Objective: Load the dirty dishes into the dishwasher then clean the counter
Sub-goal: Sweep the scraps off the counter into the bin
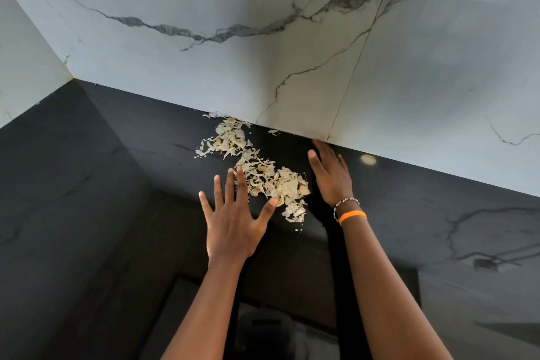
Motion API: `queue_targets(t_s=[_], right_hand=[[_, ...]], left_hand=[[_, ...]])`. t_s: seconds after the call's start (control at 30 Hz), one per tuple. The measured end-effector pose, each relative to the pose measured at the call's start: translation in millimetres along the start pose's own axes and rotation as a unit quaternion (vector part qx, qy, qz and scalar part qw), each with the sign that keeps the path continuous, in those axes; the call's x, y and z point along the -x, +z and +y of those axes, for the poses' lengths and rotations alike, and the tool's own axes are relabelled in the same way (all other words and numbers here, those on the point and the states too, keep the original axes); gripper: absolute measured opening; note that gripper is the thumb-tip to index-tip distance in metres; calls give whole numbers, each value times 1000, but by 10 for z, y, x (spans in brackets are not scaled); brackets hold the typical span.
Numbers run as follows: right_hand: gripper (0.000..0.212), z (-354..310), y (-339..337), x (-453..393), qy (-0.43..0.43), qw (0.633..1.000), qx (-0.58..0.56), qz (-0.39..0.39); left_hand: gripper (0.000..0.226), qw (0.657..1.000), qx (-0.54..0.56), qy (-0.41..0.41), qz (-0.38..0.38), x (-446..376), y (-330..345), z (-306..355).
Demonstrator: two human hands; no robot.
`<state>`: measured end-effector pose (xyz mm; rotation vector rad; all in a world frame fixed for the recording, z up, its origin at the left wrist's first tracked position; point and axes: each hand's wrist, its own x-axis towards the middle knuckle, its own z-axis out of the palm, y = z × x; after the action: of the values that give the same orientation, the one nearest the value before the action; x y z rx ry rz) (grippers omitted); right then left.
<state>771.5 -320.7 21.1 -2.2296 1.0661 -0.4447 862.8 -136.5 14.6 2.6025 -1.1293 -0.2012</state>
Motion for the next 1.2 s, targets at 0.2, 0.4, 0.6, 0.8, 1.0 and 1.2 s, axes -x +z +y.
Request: queue_targets(t_s=[0.2,0.4,0.6,0.8,1.0,1.2], right_hand=[[65,-226,214,-113,-103,973,152,-141],[63,-273,10,449,-72,961,-174,-204],[103,-175,73,1183,1,976,190,-107],[99,-615,653,640,11,981,189,-34],[83,-789,759,-140,-100,984,130,-75],[71,-704,723,-473,-96,985,143,-25]], left_hand=[[98,1000,10,-8,9,2,5,0],[103,974,219,-11,62,47,-57,-24],[100,956,282,-1,78,40,-73,-45],[91,931,350,22,97,55,-90,-74],[84,993,90,7,70,-19,-132,-300],[97,997,-45,-64,15,-278,-239,-767]])
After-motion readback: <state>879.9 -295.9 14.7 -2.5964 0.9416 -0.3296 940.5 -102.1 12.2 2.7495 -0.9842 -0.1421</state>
